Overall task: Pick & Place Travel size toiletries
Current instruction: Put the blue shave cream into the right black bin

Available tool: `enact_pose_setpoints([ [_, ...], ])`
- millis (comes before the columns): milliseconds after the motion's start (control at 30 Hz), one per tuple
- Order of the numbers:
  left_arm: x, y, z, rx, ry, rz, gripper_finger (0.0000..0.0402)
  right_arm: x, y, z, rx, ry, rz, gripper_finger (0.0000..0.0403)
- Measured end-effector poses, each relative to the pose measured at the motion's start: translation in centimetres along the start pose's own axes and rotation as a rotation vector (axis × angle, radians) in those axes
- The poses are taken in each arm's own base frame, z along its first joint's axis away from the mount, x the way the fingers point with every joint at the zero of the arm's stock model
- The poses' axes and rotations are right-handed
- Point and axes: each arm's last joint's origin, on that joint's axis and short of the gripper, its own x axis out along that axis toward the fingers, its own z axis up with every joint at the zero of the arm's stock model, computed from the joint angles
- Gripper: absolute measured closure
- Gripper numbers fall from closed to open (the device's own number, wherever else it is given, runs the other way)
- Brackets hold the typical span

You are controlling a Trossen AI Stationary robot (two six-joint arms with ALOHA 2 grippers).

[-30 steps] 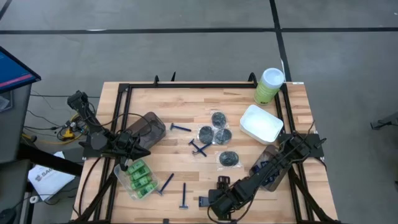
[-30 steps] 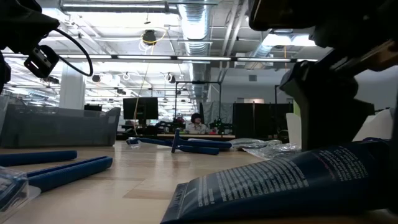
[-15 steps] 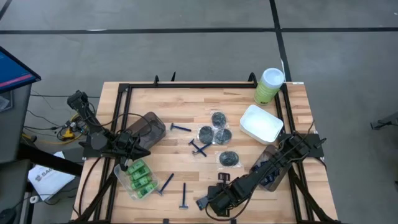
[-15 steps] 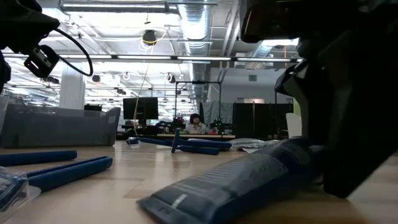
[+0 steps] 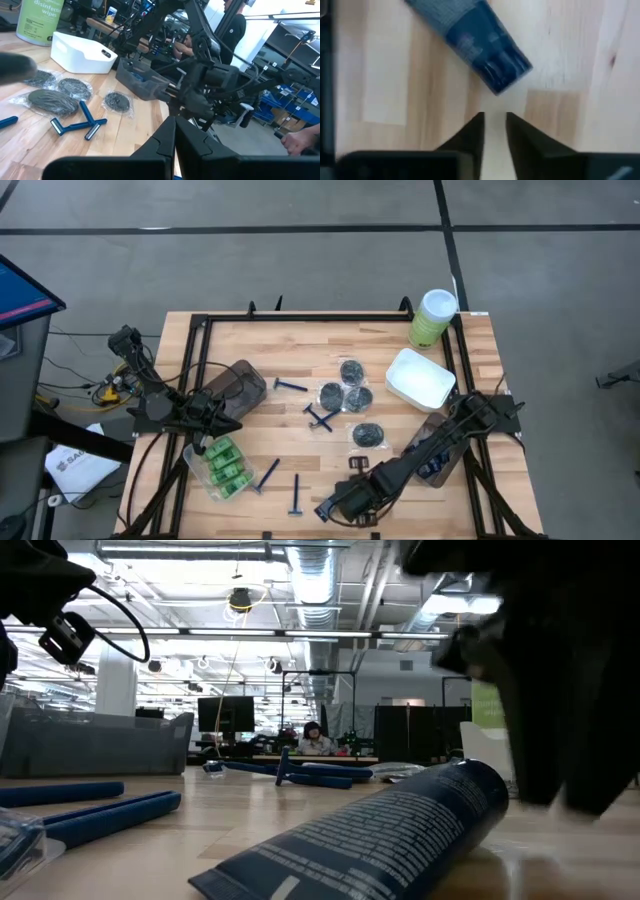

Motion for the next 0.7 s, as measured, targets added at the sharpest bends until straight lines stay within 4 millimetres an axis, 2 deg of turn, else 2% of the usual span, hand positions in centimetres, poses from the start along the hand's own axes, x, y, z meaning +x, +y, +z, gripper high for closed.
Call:
enact_pose_setpoints([
  [100,0.0,0.0,0.0,0.001,0.001,0.0,0.04,-1.3,0.1,0.6,-0.096,-0.037,0.016,0.0264],
  [267,0.1,-0.1,0.0,0.0,0.004,-0.005,0.04,-1.8,0.3,1.2,-0.298,-0.067,0.016,0.0147],
  [367,0.1,-0.1,-0.1,0.006,0.008,-0.003,0.04,-1.8,0.2,1.3,-0.395,-0.078,-0.011,0.0104],
  [467,0.1,-0.1,-0.1,0.003,0.006,-0.004,0.04,-1.7,-0.1,1.8,-0.462,-0.118,-0.012,0.0092],
  [700,0.1,-0.1,0.0,0.0,0.003,-0.005,0.04,-1.4,-1.0,2.8,-0.553,-0.187,-0.014,0.0106],
])
